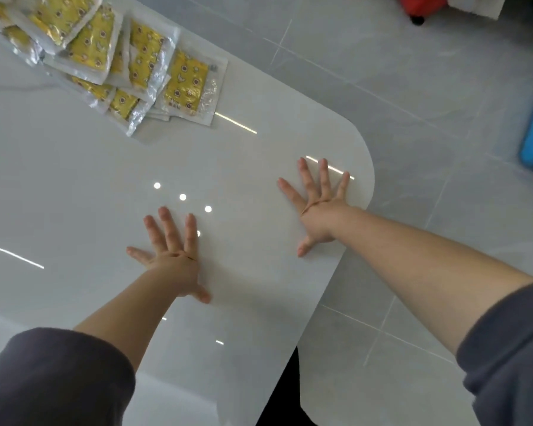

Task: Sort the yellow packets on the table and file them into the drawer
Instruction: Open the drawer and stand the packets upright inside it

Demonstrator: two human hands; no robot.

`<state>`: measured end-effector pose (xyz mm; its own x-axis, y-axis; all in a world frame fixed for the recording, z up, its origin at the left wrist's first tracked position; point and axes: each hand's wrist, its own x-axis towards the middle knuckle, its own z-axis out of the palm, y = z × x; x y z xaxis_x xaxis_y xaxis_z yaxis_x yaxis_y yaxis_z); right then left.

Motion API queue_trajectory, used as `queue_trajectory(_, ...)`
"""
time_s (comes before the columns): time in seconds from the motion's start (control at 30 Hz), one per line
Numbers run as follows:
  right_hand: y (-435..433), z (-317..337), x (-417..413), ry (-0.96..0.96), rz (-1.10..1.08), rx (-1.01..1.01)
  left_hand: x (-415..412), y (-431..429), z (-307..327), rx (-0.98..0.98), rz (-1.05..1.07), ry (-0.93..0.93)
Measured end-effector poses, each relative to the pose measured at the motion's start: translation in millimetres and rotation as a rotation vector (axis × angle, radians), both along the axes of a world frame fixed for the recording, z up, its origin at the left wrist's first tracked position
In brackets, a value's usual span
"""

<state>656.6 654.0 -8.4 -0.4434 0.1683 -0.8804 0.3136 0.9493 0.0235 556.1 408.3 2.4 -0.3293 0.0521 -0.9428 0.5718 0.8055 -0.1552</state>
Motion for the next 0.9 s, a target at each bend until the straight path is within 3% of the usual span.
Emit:
queue_trajectory(0.4,4.4,3.5,-7.0,-0.106,0.012,-0.075,-6.6,8.1,14.2,0.102,0.142,-0.027)
queue_trajectory(0.67,85.7,34.7,-21.3,-0.063,0.469,-0.313,-1.4,107.9,29.3,0.29,0.679,0.031)
queue_trajectory(0.8,156.7,39.6,-55.4,0.036,0.636,-0.423,20.2,167.0,26.1,0.18,0.735,0.118)
queue_trajectory(0.9,191.1,39.0,-80.9,0.039,0.632,-0.443,12.1,188.5,24.6,0.083,0.802,0.112)
